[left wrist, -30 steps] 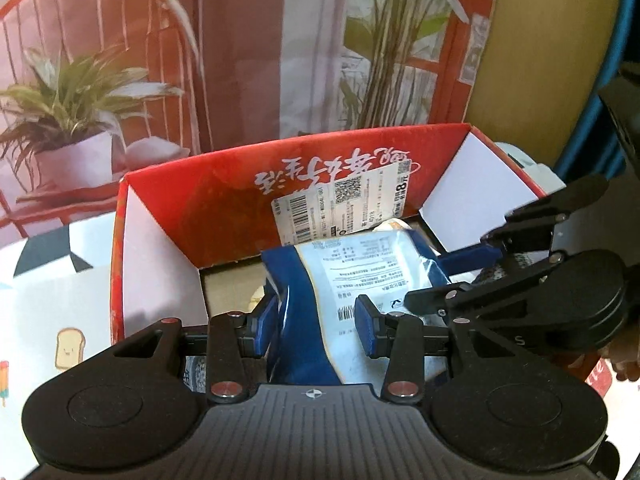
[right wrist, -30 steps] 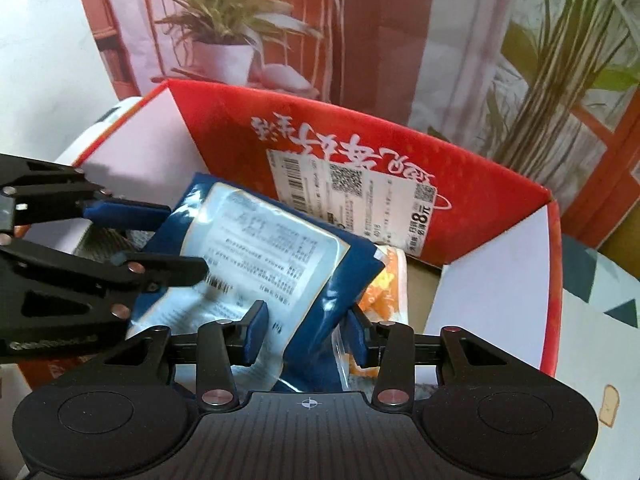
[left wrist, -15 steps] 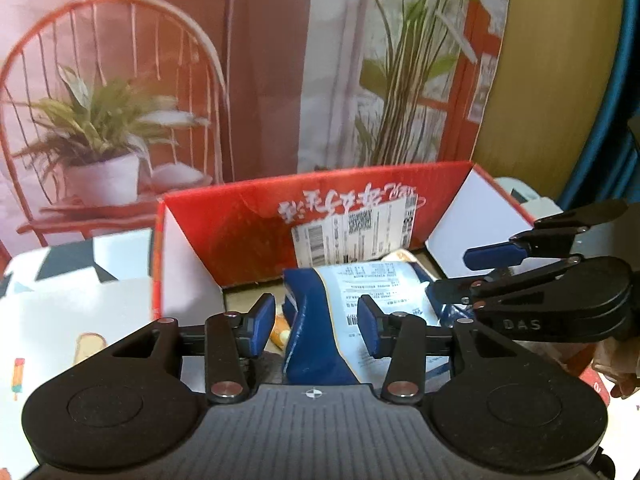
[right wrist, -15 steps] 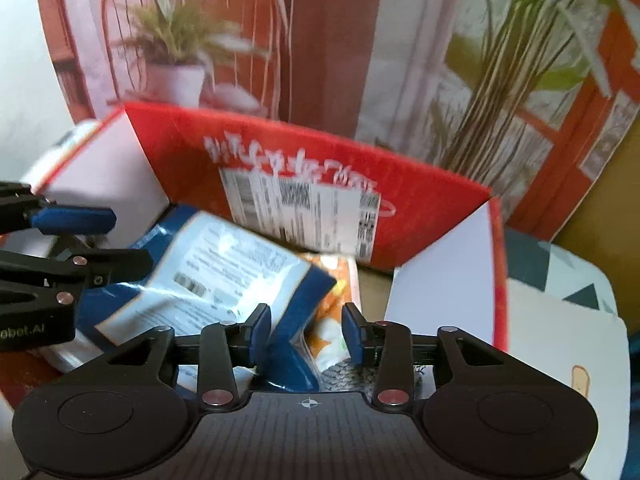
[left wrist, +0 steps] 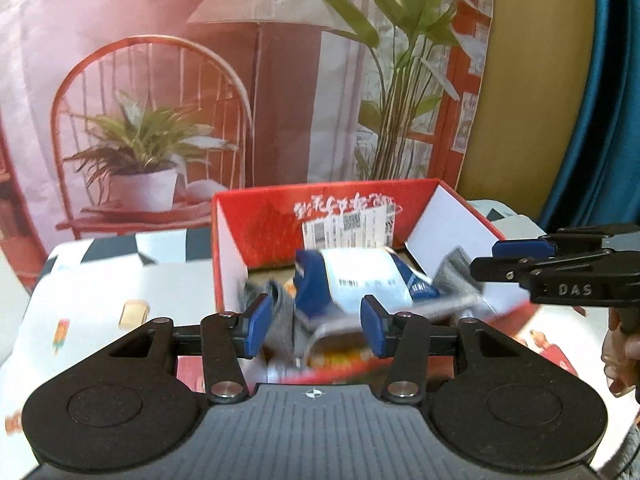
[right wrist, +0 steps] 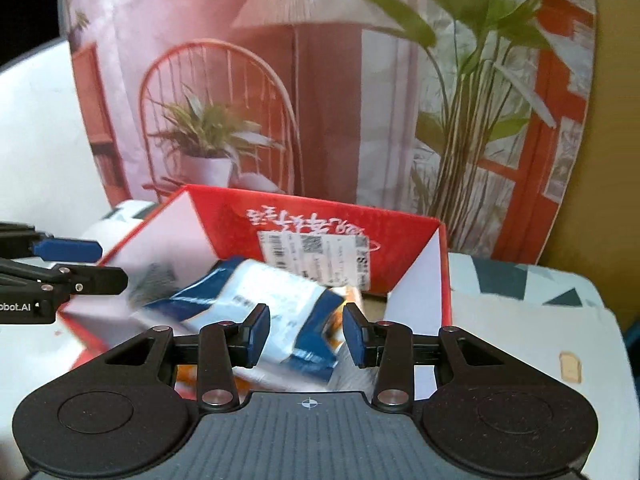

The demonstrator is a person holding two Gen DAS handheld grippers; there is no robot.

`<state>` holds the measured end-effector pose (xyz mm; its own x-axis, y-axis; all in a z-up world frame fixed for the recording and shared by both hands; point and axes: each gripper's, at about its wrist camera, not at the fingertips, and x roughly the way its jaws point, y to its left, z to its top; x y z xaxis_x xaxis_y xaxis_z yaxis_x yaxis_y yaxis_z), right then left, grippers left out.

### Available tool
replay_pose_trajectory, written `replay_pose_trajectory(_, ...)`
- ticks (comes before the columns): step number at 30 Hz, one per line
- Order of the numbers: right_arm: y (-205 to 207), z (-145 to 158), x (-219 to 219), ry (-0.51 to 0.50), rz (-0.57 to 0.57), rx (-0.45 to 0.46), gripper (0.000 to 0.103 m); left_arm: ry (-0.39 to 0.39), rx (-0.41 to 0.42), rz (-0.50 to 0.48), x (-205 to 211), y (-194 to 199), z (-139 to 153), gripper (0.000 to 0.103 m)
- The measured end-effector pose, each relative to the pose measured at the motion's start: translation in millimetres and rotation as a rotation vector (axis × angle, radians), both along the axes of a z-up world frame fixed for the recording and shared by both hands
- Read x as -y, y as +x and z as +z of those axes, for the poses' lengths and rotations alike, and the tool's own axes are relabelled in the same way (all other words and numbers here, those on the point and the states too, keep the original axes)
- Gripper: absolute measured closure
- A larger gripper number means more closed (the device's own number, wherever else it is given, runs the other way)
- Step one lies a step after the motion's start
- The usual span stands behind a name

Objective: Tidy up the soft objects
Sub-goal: 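Open both grippers to release the blue packet inside the box, then move both open grippers back down toward the white sheet and black strap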

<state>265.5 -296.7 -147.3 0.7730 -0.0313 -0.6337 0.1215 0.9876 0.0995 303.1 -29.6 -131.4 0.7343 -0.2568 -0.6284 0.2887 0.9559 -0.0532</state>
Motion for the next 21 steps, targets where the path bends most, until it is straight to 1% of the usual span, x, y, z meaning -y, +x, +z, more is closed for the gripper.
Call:
replay_pose_trajectory(2, -17.5, 0.4, -5.1, 0.027, -0.004, 0.025, 0.065, -0.010, -0.011, 0.014, -4.9, -16.5, -4.8, 0.051)
replay_pose_trajectory(6, -49.2, -1.4, -21.3, 0.048, 0.004, 0.063, 0.065, -0.022, -0.027, 0.040, -13.3, -47.7, -19.1, 0.051)
replay_pose_trajectory(11, -78.5, -16.1, -49.8, 0.051, 0.025, 0.061, 0.065, -0.046, -0.042, 0.075, -20.5, -83.6, -35.6, 0.051)
replay_pose_trajectory(15, -104.2, -26.7, -67.6, 0.070, 0.022, 0.064, 0.065, -0.038, -0.030, 0.075, -18.3, -109.7, -42.9, 0.051)
replay_pose_trajectory(18, -122.9, -32.0, -77.1, 0.057, 0.016, 0.075, 0.065, -0.048, -0.036, 0.070, -17.5, -126.1, -47.8, 0.051)
replay_pose_trajectory(21, -140.9, -37.9, -83.8, 0.050, -0.001, 0.087, 0.065, -0.037, -0.031, 0.066, -16.4, -139.9, -51.8, 0.051)
